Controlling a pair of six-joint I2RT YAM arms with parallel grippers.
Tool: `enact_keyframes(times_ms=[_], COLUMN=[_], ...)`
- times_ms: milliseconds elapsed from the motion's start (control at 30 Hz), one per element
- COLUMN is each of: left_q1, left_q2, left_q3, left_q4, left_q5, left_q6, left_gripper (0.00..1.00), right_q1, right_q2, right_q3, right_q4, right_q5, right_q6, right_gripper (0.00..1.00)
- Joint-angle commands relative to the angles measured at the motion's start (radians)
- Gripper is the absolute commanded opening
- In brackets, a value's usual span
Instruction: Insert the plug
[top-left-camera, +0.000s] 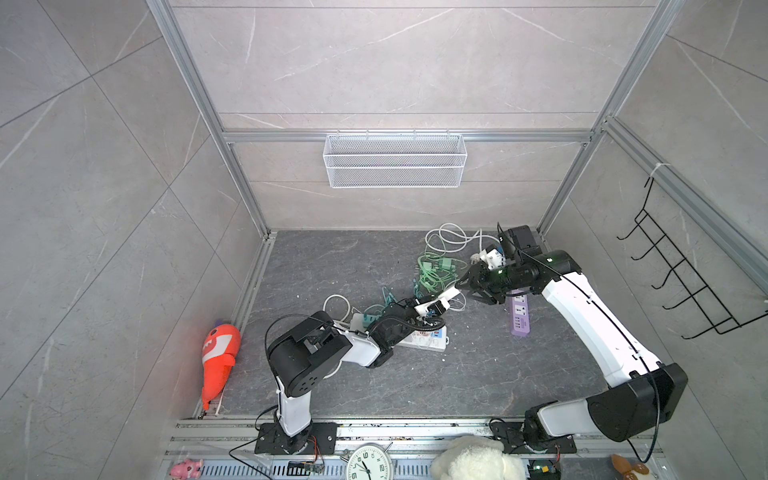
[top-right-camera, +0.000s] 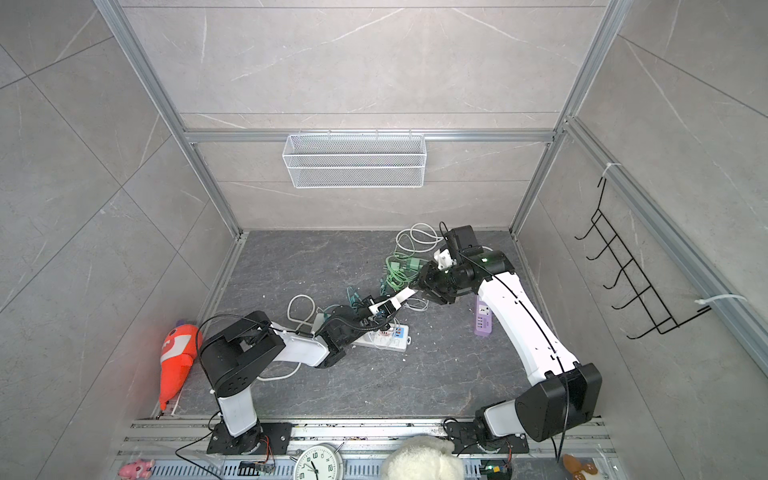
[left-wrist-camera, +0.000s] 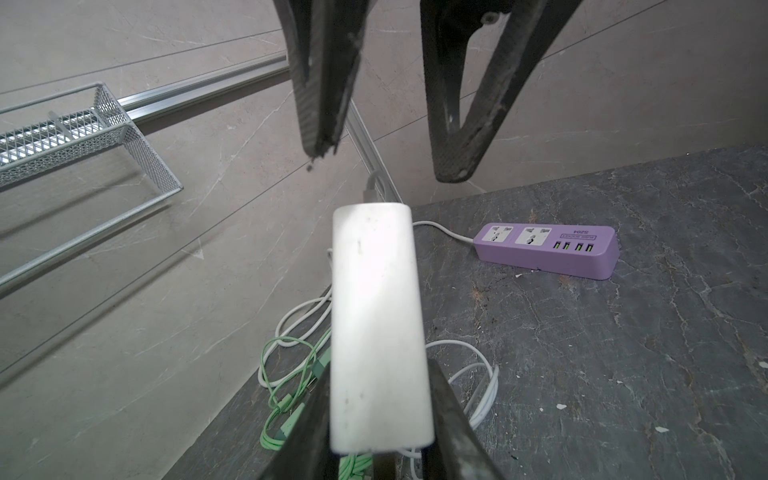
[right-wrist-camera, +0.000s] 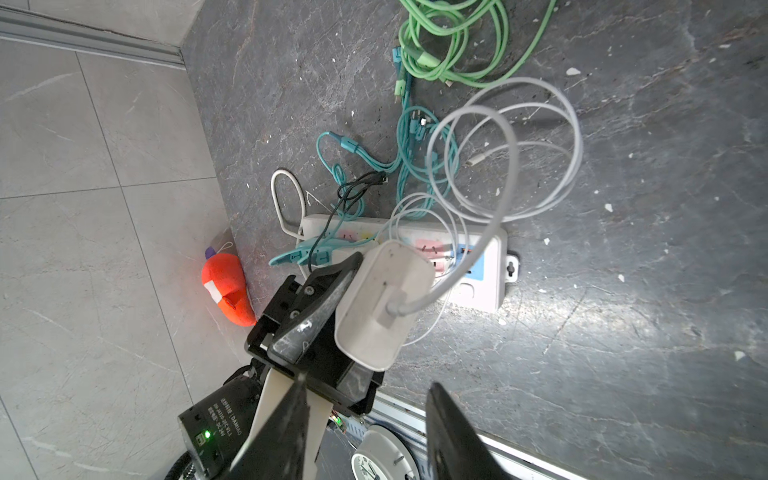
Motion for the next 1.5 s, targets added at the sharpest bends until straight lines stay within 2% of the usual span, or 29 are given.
enact_keyframes(times_ms=[0, 367, 667, 900, 1200, 1333, 1400, 1467], left_q1=[-0.013, -0.056, -0.062, -0.067, -0.067, -0.068, -0.07, -0.069], left_q2=[0.007, 0.01, 0.019, 0.015, 0.019, 0.018, 0.02, 0.009], left_q3=[0.025, 0.036, 0.05, 0.061, 0.069, 0.072, 0.078, 0.069], left_q4=[0.137, 0.137, 0.137, 0.137, 0.137, 0.138, 0.138, 0.138], left_q5=[-0.01, -0.054, -0.071, -0.085, -0.09, -0.096, -0.135, -0.156], left_q6=[0.038, 0.127, 0.144, 0.144, 0.129, 0.108, 0.098, 0.092], left_gripper=[0.0, 0.0, 0.0, 0.0, 0.0, 0.01, 0.25, 0.38], right_q1=[-0.005, -0.012, -0.014, -0.016, -0.023, -0.027, -0.026, -0.028], right_q2=[0.025, 0.065, 0.065, 0.061, 0.047, 0.042, 0.042, 0.04], right_q3=[0.001, 0.008, -0.04, -0.07, -0.108, -0.133, -0.131, -0.119], right_q4=[0.0, -0.023, 0.002, 0.028, 0.075, 0.122, 0.123, 0.109], right_q5=[0.002, 0.016, 0.008, 0.015, -0.011, -0.045, -0.045, -0.032], right_q6=[0.02, 0.046, 0.05, 0.047, 0.053, 0.067, 0.058, 0.039], right_gripper=[0.49, 0.51, 0.51, 0.47, 0.29, 0.11, 0.03, 0.0])
